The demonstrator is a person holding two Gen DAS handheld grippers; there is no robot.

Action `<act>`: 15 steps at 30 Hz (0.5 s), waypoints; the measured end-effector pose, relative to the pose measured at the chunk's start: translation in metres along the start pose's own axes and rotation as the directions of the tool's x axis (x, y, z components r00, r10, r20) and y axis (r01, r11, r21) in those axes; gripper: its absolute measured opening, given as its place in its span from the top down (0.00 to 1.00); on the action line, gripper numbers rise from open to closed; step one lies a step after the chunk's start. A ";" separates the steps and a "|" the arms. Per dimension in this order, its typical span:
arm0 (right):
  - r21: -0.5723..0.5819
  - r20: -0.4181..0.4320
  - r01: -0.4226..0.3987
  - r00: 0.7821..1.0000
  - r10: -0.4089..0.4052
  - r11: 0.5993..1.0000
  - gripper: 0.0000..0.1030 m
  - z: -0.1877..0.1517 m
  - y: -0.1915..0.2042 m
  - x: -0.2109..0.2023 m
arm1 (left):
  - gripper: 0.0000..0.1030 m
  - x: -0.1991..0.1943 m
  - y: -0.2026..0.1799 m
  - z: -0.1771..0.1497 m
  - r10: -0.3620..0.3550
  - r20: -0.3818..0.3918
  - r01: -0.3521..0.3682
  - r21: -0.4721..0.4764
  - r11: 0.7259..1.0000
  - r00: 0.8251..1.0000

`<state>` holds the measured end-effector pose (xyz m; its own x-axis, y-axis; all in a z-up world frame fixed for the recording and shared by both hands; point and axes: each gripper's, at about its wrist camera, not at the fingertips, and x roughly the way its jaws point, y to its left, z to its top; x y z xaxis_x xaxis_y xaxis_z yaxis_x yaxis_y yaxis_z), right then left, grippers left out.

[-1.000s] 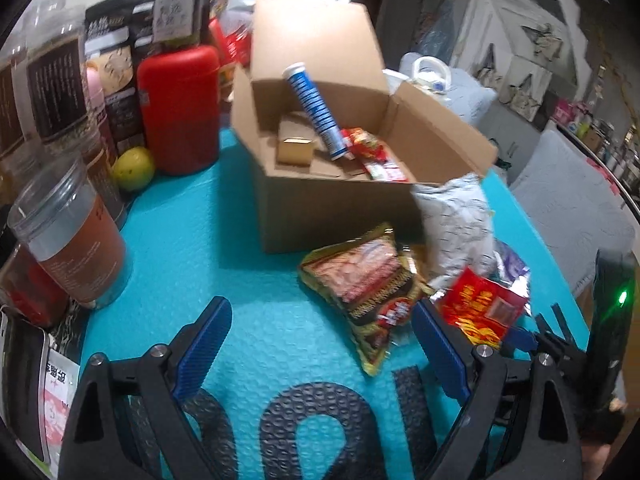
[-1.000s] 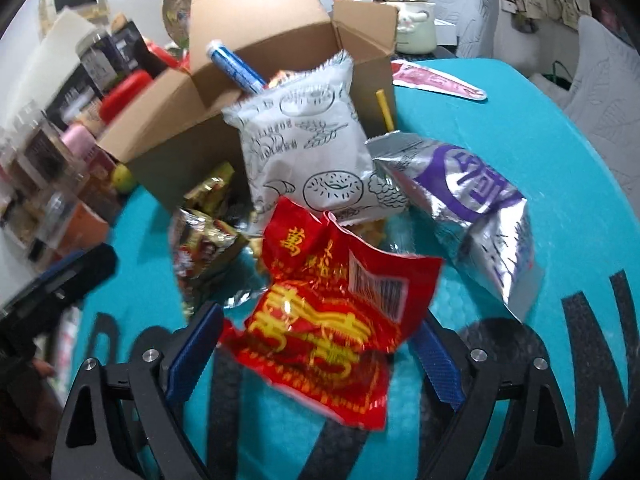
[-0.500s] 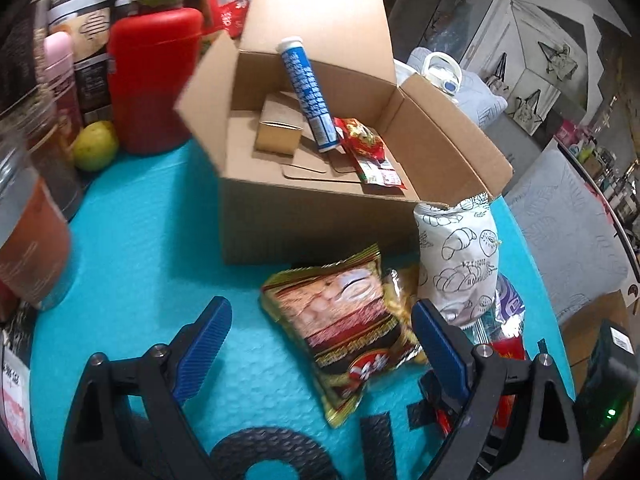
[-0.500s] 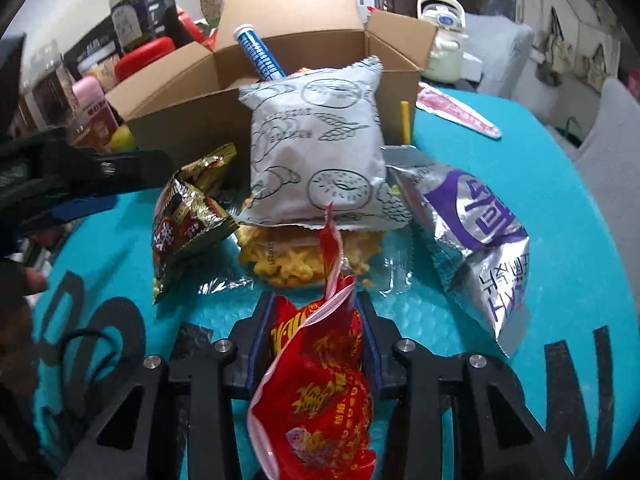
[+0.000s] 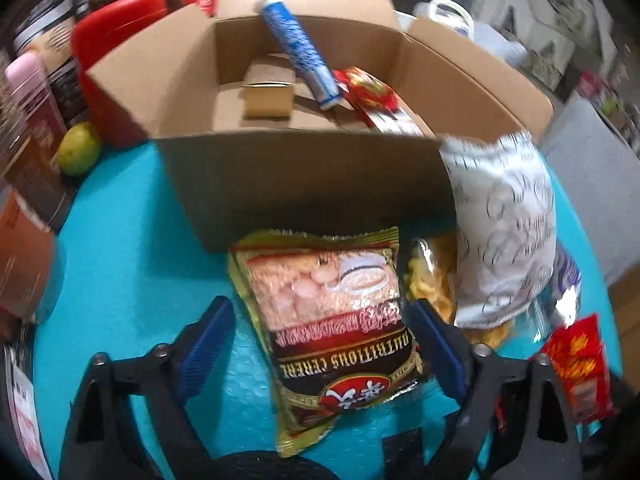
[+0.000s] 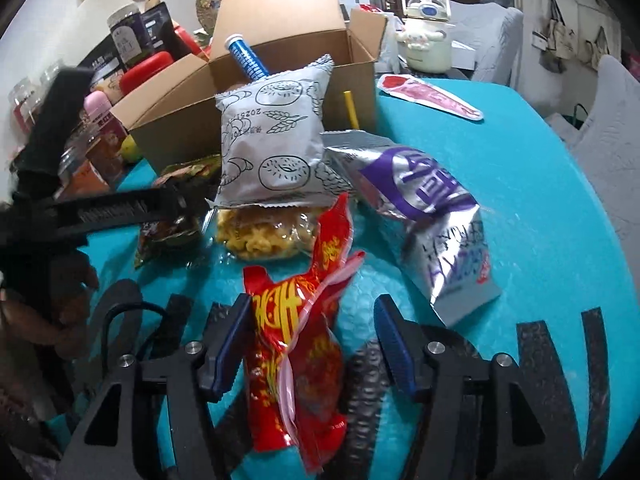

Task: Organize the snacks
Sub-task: 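Grasp the red chip bag with the right gripper while the left grasps the cereal bag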

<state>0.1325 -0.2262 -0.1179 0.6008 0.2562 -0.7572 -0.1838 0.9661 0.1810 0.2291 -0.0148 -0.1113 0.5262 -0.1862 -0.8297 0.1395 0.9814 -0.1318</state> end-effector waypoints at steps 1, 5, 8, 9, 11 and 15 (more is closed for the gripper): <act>0.001 0.001 0.000 1.000 0.000 1.000 0.40 -0.001 0.000 -0.001 | 0.31 0.002 0.002 -0.001 -0.011 -0.011 0.011 -0.006 1.000 1.000; 0.008 0.004 -0.025 1.000 0.025 1.000 0.54 -0.004 0.001 -0.004 | 0.50 -0.005 0.007 -0.003 -0.018 -0.001 0.018 0.001 1.000 1.000; 0.022 0.002 -0.046 0.999 0.046 0.999 0.62 -0.006 0.004 -0.006 | 0.51 -0.011 0.006 -0.010 -0.026 -0.006 0.026 0.015 1.000 1.000; 0.011 0.007 -0.038 0.999 0.038 0.999 0.63 -0.007 0.005 -0.007 | 0.51 -0.014 0.007 -0.014 -0.032 -0.008 0.032 0.019 0.999 0.999; 0.005 0.008 -0.028 1.000 0.028 1.000 0.63 -0.009 0.008 -0.009 | 0.51 -0.020 0.006 -0.022 -0.039 -0.016 0.039 0.040 0.998 0.999; 0.017 0.002 -0.036 0.999 0.036 0.999 0.63 -0.015 0.008 -0.014 | 0.51 -0.037 0.006 -0.040 -0.052 -0.029 0.054 0.061 0.997 0.998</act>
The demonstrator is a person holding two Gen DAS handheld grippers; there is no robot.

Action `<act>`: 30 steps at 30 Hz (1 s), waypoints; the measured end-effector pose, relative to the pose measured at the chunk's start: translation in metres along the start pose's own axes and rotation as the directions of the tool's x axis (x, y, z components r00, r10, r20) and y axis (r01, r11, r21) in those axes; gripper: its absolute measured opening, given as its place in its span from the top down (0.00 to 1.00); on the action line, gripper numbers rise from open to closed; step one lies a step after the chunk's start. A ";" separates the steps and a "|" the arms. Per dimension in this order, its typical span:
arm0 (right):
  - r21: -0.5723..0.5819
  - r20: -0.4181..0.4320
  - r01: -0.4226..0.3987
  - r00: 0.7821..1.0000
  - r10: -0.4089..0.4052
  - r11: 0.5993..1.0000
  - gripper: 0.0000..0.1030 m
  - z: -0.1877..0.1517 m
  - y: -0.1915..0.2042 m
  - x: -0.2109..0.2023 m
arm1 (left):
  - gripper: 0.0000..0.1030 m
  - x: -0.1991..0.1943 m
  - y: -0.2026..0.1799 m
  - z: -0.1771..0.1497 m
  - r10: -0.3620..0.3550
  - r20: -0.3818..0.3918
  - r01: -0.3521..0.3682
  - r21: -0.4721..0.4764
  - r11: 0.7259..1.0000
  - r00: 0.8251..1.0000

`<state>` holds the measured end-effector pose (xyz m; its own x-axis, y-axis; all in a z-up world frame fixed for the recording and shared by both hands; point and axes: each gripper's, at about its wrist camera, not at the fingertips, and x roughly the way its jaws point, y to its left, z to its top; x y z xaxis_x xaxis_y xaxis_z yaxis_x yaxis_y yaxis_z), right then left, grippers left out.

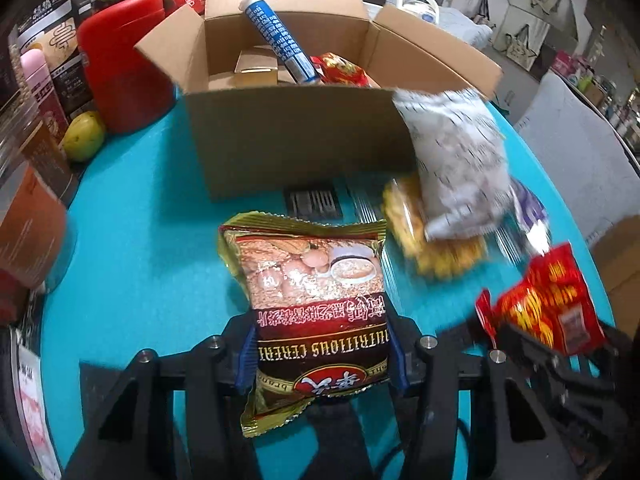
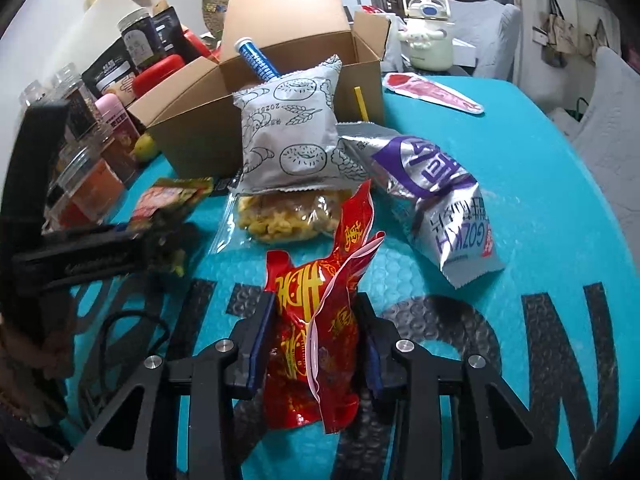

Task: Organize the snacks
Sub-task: 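Grasp the red chip bag with the right gripper while the left grasps the cereal bag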

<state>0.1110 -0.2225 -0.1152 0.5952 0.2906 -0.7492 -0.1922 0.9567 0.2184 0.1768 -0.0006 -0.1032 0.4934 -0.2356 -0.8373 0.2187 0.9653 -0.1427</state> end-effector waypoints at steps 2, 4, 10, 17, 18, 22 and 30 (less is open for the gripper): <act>0.001 0.000 0.002 1.000 -0.002 1.000 0.63 -0.002 0.000 -0.002 | 0.51 -0.006 -0.001 -0.009 -0.003 -0.009 0.003 0.010 1.000 1.000; 0.004 -0.003 -0.002 1.000 0.002 1.000 0.63 -0.007 0.002 -0.006 | 0.51 -0.011 0.000 -0.018 -0.007 -0.018 0.007 0.015 1.000 1.000; -0.006 -0.020 -0.011 1.000 0.011 1.000 0.63 -0.022 0.012 -0.016 | 0.51 -0.022 -0.002 -0.041 0.001 -0.037 0.001 0.045 0.999 0.999; -0.024 -0.049 -0.014 0.999 0.013 1.000 0.63 -0.037 0.021 -0.026 | 0.51 -0.034 0.001 -0.061 -0.006 -0.065 0.011 0.068 0.998 0.998; -0.036 -0.046 -0.011 0.999 0.009 0.999 0.62 -0.040 0.024 -0.026 | 0.51 -0.034 0.000 -0.062 0.001 -0.063 0.004 0.078 0.997 0.998; -0.086 -0.040 0.021 0.999 -0.025 0.996 0.62 -0.047 0.034 -0.023 | 0.50 -0.032 -0.007 -0.066 0.035 -0.038 -0.031 0.104 0.994 0.999; -0.115 -0.007 0.054 0.998 -0.055 0.992 0.66 -0.051 0.041 -0.019 | 0.51 -0.032 -0.003 -0.065 0.032 -0.001 -0.032 0.069 0.997 0.999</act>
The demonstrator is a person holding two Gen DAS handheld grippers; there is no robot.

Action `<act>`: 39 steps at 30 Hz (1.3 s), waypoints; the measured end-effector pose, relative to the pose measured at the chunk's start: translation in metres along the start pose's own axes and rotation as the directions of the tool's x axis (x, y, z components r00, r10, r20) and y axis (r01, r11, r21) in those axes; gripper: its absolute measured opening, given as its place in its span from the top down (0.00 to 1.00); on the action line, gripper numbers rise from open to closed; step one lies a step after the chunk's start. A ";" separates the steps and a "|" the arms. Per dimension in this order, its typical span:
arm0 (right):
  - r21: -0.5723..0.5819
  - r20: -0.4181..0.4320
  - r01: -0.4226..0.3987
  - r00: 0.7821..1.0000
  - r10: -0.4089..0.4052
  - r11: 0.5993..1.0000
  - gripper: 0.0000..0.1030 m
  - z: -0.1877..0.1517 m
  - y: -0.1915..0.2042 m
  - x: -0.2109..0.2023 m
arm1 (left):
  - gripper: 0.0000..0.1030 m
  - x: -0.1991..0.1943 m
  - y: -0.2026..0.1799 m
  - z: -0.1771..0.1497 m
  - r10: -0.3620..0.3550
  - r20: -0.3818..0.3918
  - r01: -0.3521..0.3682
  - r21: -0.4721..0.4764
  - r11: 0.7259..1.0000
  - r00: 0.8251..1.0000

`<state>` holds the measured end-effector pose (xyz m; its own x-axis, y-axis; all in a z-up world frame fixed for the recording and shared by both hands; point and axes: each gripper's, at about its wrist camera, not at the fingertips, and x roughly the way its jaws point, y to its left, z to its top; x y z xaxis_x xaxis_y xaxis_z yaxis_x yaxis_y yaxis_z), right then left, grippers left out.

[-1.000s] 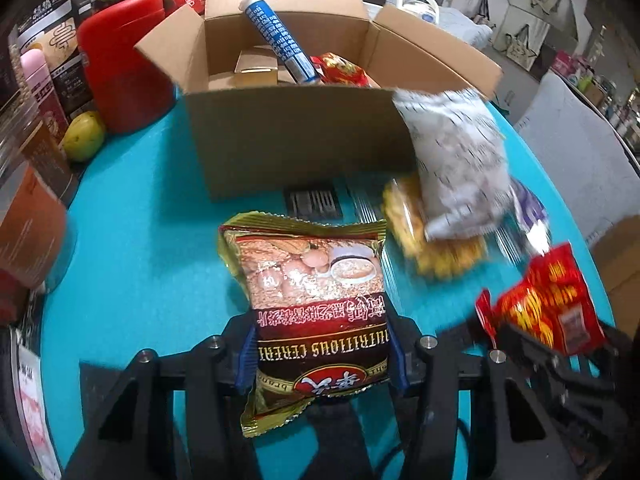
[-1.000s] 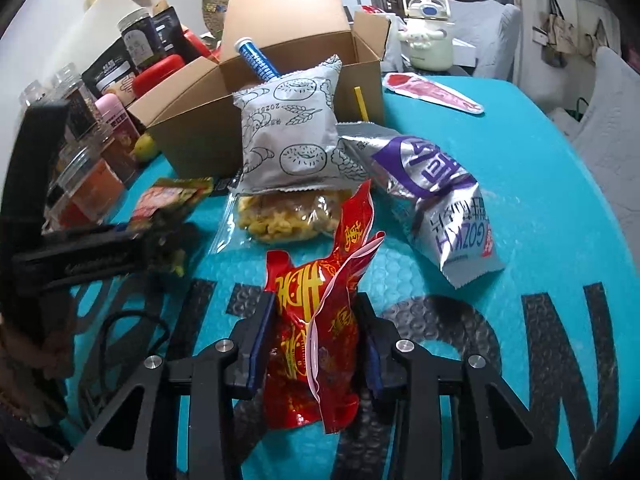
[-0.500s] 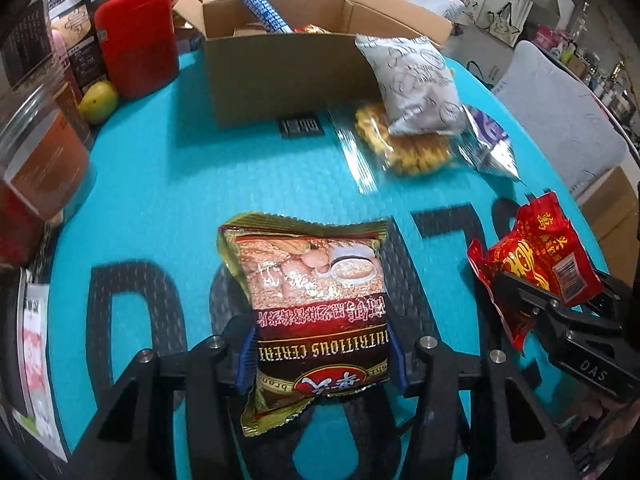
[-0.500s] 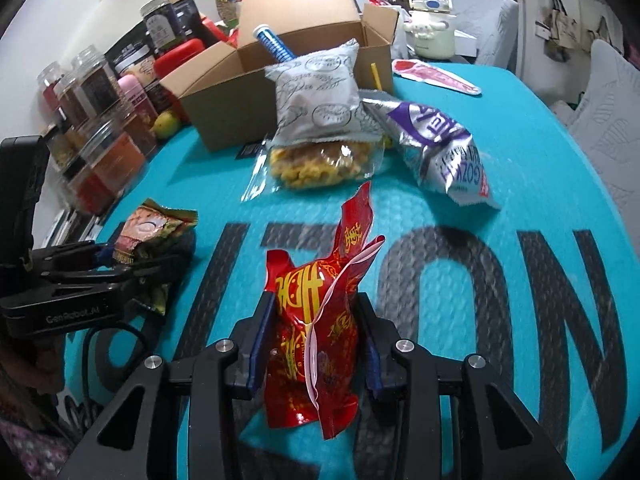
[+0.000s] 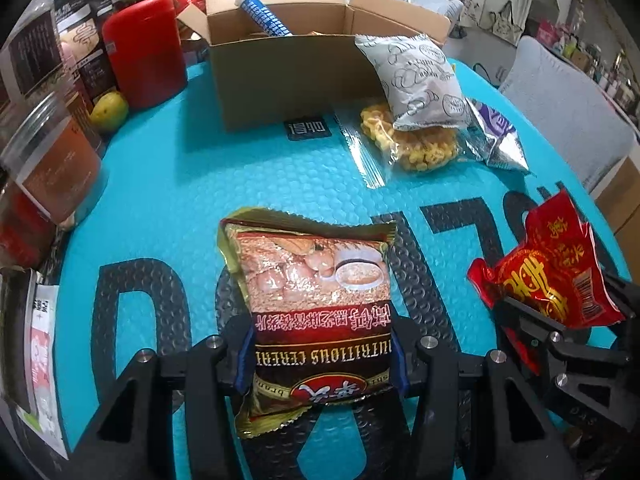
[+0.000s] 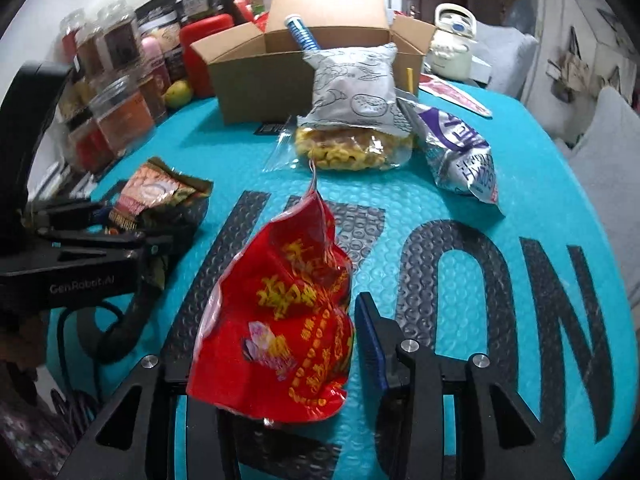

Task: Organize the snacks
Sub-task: 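Grasp the red chip bag with the right gripper while the left grasps the cereal bag, then lift the cereal bag with the left gripper and the chip bag with the right toward the box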

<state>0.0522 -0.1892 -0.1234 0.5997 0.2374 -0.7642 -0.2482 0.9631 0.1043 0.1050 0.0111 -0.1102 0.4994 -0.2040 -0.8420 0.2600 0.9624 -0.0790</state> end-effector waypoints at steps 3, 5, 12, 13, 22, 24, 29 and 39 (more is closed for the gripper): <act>0.023 0.006 -0.009 1.000 0.009 1.000 0.66 0.001 -0.003 0.000 | 0.51 0.000 0.002 0.002 -0.005 -0.006 0.005 -0.002 1.000 1.000; 0.044 0.006 -0.007 1.000 0.007 0.999 0.67 0.001 -0.003 0.000 | 0.51 0.001 0.003 0.004 -0.010 -0.009 0.010 -0.014 1.000 1.000; 0.062 0.001 -0.024 1.000 0.024 0.998 0.67 0.000 0.000 -0.004 | 0.51 -0.011 0.004 0.007 -0.046 0.020 0.046 -0.020 0.999 0.999; 0.067 0.003 -0.030 1.000 0.030 0.997 0.67 0.000 0.000 -0.006 | 0.51 -0.014 0.004 0.006 -0.049 0.027 0.050 -0.018 0.999 0.998; 0.065 0.059 -0.057 0.997 0.054 0.996 0.67 0.007 0.009 -0.030 | 0.51 -0.046 0.002 0.007 -0.075 0.100 0.076 -0.002 0.997 0.992; 0.060 0.071 -0.063 0.996 0.059 0.996 0.67 0.009 0.012 -0.036 | 0.51 -0.052 0.001 0.008 -0.083 0.112 0.083 0.002 0.997 0.990; 0.042 0.105 -0.075 0.992 0.071 0.996 0.67 0.016 0.019 -0.050 | 0.51 -0.067 0.000 0.016 -0.110 0.150 0.111 0.005 0.994 0.983; 0.011 0.154 -0.096 0.984 0.094 0.995 0.67 0.049 0.023 -0.066 | 0.51 -0.090 -0.006 0.045 -0.147 0.214 0.143 0.035 0.989 0.966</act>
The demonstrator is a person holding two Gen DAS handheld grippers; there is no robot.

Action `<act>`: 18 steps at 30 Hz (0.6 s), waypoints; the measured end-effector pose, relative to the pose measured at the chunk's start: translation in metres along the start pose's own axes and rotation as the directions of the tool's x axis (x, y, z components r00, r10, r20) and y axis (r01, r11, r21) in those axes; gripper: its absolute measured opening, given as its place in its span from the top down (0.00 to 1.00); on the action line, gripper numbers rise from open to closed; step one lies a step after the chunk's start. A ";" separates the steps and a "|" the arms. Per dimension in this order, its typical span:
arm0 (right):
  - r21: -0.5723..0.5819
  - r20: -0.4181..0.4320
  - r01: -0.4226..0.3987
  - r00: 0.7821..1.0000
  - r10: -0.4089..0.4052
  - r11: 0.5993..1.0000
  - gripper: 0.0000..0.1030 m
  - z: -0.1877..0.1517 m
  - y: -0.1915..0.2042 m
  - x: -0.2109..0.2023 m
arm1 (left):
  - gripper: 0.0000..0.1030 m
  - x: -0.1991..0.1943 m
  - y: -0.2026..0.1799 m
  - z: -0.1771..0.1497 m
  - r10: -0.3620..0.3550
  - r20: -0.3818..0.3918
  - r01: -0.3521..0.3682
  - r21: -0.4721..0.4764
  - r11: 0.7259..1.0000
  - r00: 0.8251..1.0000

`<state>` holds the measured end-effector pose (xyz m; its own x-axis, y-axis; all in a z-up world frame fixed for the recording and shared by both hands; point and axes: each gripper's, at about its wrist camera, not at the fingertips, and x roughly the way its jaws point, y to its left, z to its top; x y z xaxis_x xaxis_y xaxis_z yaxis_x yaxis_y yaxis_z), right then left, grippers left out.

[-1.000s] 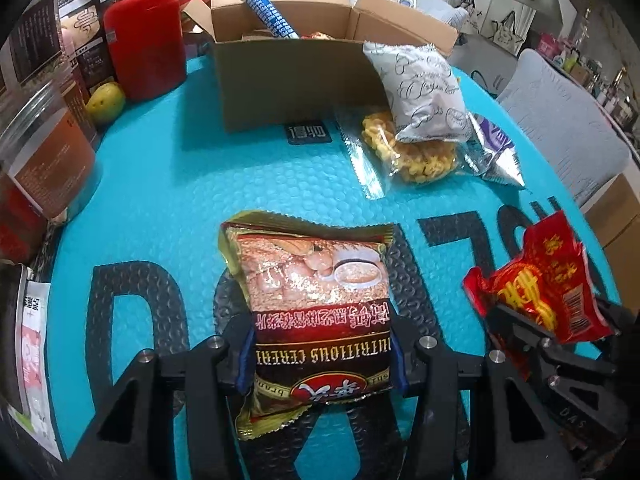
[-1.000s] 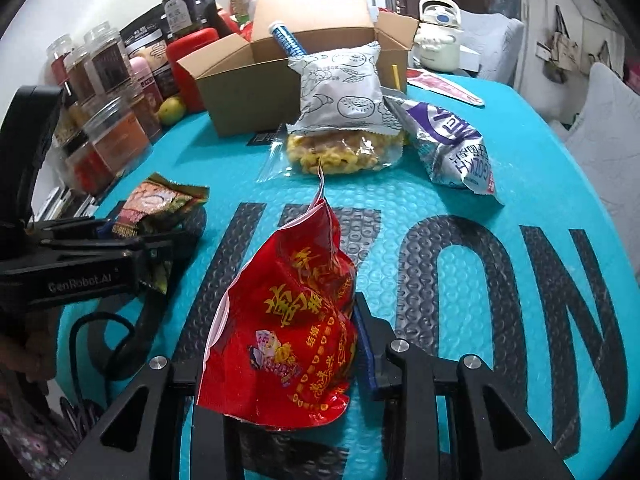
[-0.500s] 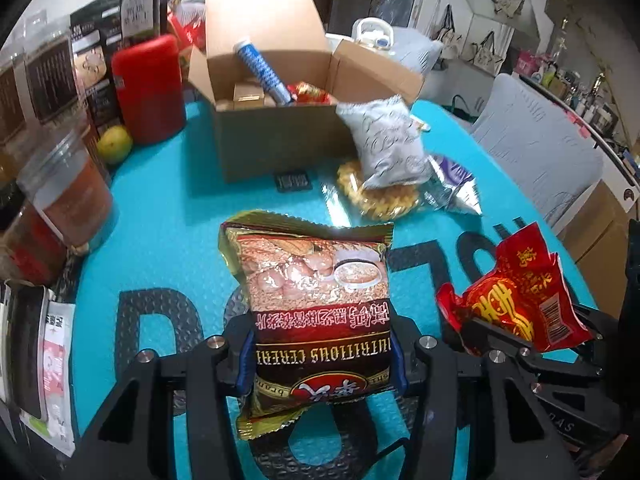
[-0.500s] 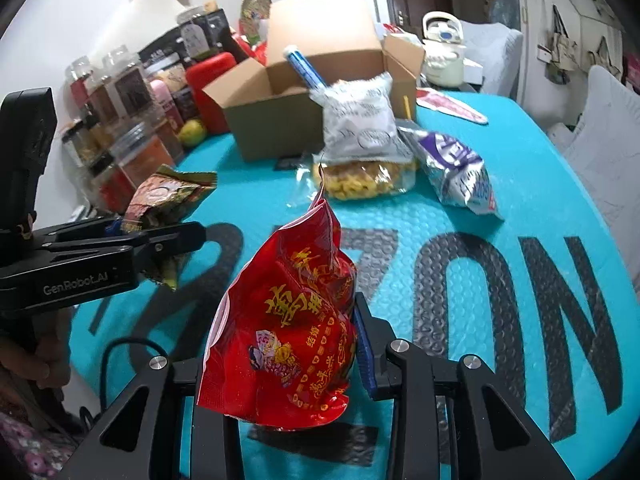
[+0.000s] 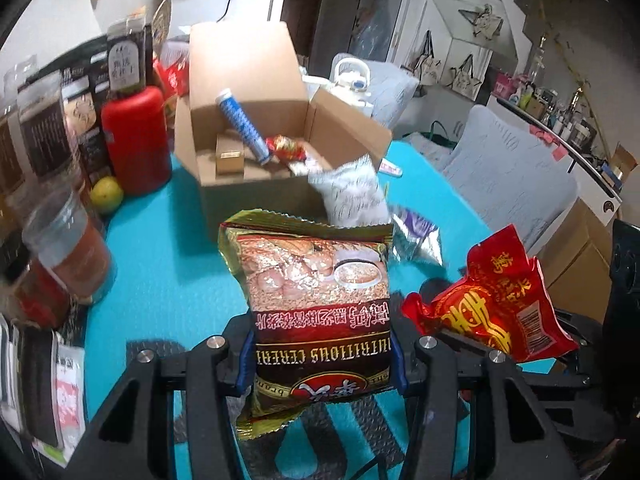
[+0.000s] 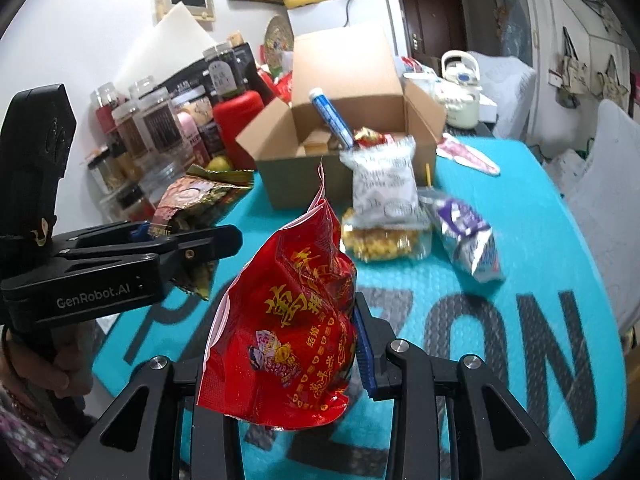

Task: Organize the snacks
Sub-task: 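Lift the cereal bag with the left gripper and the chip bag with the right toward the box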

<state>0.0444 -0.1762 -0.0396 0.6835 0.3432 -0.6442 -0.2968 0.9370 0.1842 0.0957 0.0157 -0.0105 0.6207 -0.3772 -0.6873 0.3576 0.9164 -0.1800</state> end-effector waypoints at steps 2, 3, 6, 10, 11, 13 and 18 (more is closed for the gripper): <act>-0.015 0.013 -0.002 1.000 0.002 1.000 0.67 0.009 0.000 -0.001 | 0.51 0.000 0.000 0.009 -0.011 0.017 0.011 0.003 1.000 1.000; -0.020 0.019 -0.002 1.000 0.003 1.000 0.67 0.015 0.000 -0.001 | 0.51 0.000 0.000 0.012 -0.015 0.022 0.014 0.004 1.000 1.000; -0.022 0.037 -0.003 0.999 0.004 1.000 0.67 0.030 -0.003 -0.002 | 0.51 0.001 0.000 0.028 -0.034 0.043 0.034 -0.002 0.999 0.999; -0.054 0.084 -0.003 0.996 0.008 0.999 0.67 0.053 -0.004 -0.005 | 0.51 0.000 -0.002 0.045 -0.033 0.085 0.032 0.013 0.999 0.996; -0.064 0.094 0.002 0.996 0.004 0.998 0.67 0.058 -0.004 -0.005 | 0.51 0.000 -0.003 0.052 -0.032 0.100 0.030 0.015 0.999 0.994; -0.078 0.106 0.012 0.994 -0.003 0.997 0.67 0.068 -0.006 -0.006 | 0.51 -0.002 -0.004 0.062 -0.031 0.124 0.029 0.023 0.999 0.992; -0.100 0.134 0.022 0.991 -0.008 0.995 0.67 0.097 -0.012 -0.006 | 0.51 -0.005 -0.005 0.088 -0.022 0.188 0.013 0.048 0.999 0.982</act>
<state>0.1081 -0.1830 0.0343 0.7693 0.3412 -0.5401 -0.3469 0.9331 0.0954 0.1518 0.0013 0.0559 0.7329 -0.4153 -0.5389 0.3985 0.9040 -0.1548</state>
